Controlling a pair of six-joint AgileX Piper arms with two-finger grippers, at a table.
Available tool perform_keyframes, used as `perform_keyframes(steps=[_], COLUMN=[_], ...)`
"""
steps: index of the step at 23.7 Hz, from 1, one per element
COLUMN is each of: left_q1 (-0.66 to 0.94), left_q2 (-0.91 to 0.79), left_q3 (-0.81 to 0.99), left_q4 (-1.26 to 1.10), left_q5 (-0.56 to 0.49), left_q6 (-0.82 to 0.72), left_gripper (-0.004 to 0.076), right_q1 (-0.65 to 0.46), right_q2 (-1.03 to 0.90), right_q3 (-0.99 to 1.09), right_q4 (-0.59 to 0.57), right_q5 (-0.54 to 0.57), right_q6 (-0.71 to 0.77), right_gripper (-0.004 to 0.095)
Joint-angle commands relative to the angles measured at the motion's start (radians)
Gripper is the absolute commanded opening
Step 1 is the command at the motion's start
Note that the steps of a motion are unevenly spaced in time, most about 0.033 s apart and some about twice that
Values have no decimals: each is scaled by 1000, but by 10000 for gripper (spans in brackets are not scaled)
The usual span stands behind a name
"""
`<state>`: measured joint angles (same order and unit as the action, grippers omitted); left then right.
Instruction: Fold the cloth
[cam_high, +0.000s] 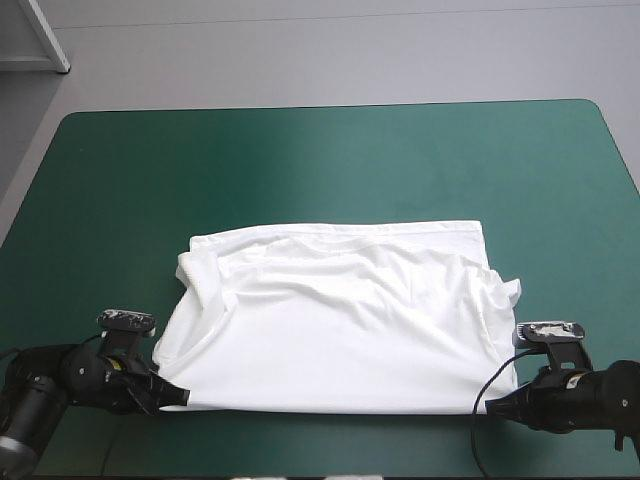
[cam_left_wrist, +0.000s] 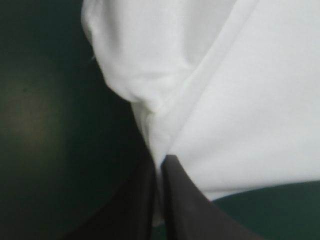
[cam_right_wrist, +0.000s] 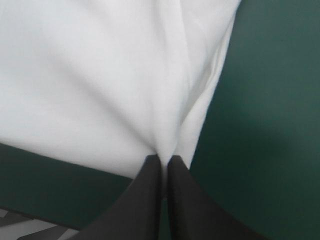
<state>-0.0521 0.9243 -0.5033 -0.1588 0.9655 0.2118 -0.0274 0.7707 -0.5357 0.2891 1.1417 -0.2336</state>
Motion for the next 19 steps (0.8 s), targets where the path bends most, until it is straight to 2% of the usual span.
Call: perform_keyframes(steps=[1, 5, 10, 16, 17, 19], left_q1=[-2, -2, -2, -2, -2, -2], left_q2=[-91, -169, -165, 67, 145, 268], left_q3=[-31, -59, -121, -315, -386, -495], left_q4=[65, 121, 114, 110, 110, 110], left_q5=[102, 191, 115, -10, -30, -45], left_q6=[-26, -45, -70, -36, -18, -15], left_gripper=[19, 19, 19, 19, 19, 19], right_q1=[-8, -8, -8, -8, -8, -8], right_q2=[-54, -81, -72, 109, 174, 274], right_q3=[-50, -81, -160, -279, -300, -351], right_q4=[-2, 8, 0, 0, 2, 39], right_q5=[25, 26, -9, -212, -281, -340], right_q6=[32, 35, 20, -34, -48, -92], right_gripper=[-13, -13, -13, -14, -14, -18])
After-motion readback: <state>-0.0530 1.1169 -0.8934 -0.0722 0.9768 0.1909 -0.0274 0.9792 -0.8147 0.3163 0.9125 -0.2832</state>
